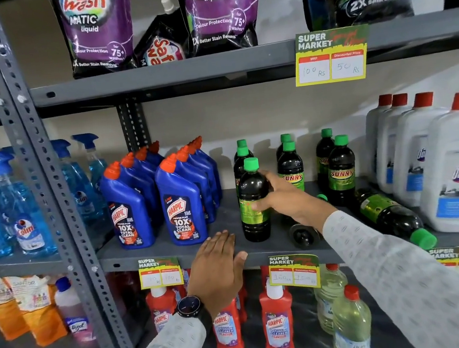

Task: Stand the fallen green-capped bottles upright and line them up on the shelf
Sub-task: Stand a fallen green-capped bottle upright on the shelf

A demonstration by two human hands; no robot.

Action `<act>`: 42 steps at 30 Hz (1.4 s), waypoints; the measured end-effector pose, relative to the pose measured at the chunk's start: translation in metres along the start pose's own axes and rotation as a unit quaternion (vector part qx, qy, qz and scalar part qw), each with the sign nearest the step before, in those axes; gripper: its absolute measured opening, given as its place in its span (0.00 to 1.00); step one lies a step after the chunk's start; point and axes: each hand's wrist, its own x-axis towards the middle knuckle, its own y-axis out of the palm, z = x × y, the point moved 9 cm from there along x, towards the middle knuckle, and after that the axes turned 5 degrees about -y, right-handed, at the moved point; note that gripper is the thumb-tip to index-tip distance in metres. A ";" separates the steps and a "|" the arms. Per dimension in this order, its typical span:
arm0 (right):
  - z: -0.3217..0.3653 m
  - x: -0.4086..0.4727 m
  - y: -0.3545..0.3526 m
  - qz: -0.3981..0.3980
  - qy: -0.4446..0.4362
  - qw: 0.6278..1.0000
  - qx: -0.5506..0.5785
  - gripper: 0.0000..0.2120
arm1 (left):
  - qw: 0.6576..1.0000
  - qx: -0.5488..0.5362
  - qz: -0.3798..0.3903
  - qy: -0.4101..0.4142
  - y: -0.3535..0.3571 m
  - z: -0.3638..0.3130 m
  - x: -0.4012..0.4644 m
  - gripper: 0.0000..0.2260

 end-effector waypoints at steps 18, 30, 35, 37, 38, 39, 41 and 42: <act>-0.006 -0.004 0.001 0.058 0.011 0.990 -0.126 0.49 | 1.000 0.005 0.005 -0.002 -0.001 0.000 -0.001 0.34; -0.017 0.002 0.000 0.030 0.042 0.979 -0.199 0.34 | 1.000 0.000 0.003 -0.003 -0.002 -0.002 -0.001 0.39; -0.020 0.003 -0.001 0.028 0.052 0.968 -0.243 0.33 | 1.000 0.005 -0.001 -0.001 0.000 -0.001 -0.001 0.34; -0.020 0.004 0.000 0.031 0.059 0.966 -0.249 0.33 | 1.000 0.005 -0.003 -0.001 0.000 -0.001 0.000 0.33; -0.019 0.004 0.000 0.033 0.062 0.966 -0.250 0.34 | 1.000 0.006 -0.004 -0.001 0.001 0.000 0.000 0.33; -0.018 0.003 0.000 0.032 0.065 0.965 -0.251 0.34 | 1.000 0.008 -0.003 -0.002 0.001 0.000 0.000 0.33; -0.018 0.002 -0.001 0.031 0.071 0.963 -0.256 0.34 | 1.000 0.012 0.000 -0.002 0.000 -0.001 0.000 0.34; -0.018 0.001 -0.001 0.032 0.073 0.963 -0.258 0.34 | 1.000 0.012 0.001 -0.001 0.000 -0.001 0.000 0.34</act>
